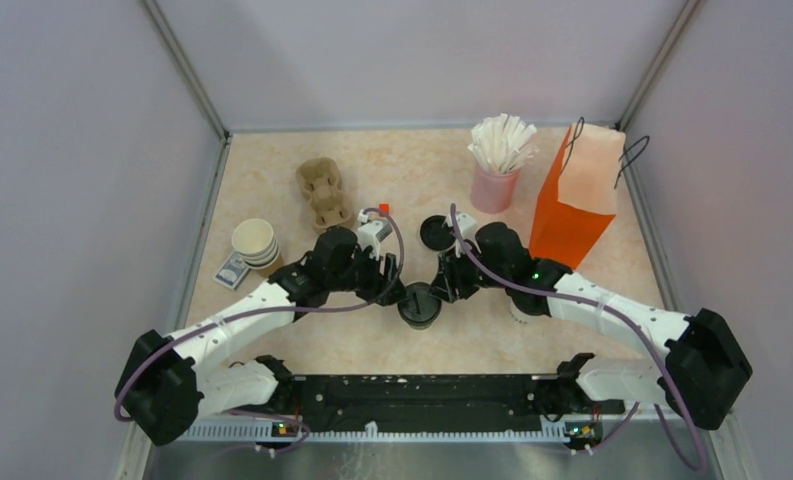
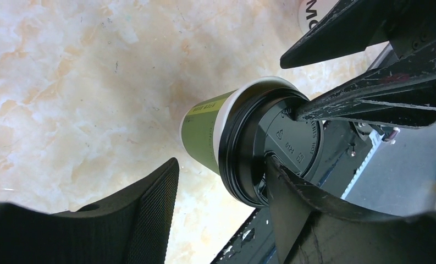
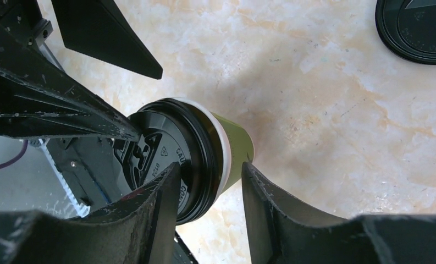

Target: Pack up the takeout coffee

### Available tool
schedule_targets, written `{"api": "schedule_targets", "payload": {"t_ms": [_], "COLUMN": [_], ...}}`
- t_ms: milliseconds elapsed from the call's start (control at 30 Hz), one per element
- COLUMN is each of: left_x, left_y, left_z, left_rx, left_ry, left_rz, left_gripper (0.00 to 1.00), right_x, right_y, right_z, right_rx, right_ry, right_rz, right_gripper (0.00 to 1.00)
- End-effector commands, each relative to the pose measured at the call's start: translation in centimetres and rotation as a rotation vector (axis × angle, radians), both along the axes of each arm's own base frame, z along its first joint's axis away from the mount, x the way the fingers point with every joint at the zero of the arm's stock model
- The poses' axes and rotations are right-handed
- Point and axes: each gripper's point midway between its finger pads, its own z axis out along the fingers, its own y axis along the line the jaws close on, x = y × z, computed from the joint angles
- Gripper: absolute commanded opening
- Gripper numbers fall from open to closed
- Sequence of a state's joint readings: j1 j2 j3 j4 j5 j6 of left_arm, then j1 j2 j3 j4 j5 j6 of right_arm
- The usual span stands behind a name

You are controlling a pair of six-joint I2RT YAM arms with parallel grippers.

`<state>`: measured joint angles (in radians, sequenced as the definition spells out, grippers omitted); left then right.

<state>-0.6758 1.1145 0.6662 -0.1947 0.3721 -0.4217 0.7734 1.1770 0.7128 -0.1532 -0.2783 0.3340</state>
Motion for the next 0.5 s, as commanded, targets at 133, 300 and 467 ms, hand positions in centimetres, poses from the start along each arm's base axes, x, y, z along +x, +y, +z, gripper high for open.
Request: {"api": "schedule_targets", "payload": {"t_ms": [133, 300, 467], "left_x": [0.6, 0.7, 1.8], "left_y": [-0.5, -0.5, -0.1], "left_z": [0.5, 0.3, 1.3], "left_rx": [0.000, -0.002, 0.002], "left_ry": [-0.046, -0.036, -0.062], "left_rz": [-0.050, -0.036, 0.032], "left_gripper": [0.64, 0.63, 0.62], "right_x": [1.6, 1.7, 1.4], "right_y": [0.1, -0.1, -0.1], "right_z": [0.5, 0.1, 1.6], "right_rx": [0.020, 0.007, 0.048], "right_ry": [-0.082, -0.082, -0.071], "right_rz": [-0.016, -0.025, -0.046], "right_gripper": [0.41, 0.39, 0.42]}}
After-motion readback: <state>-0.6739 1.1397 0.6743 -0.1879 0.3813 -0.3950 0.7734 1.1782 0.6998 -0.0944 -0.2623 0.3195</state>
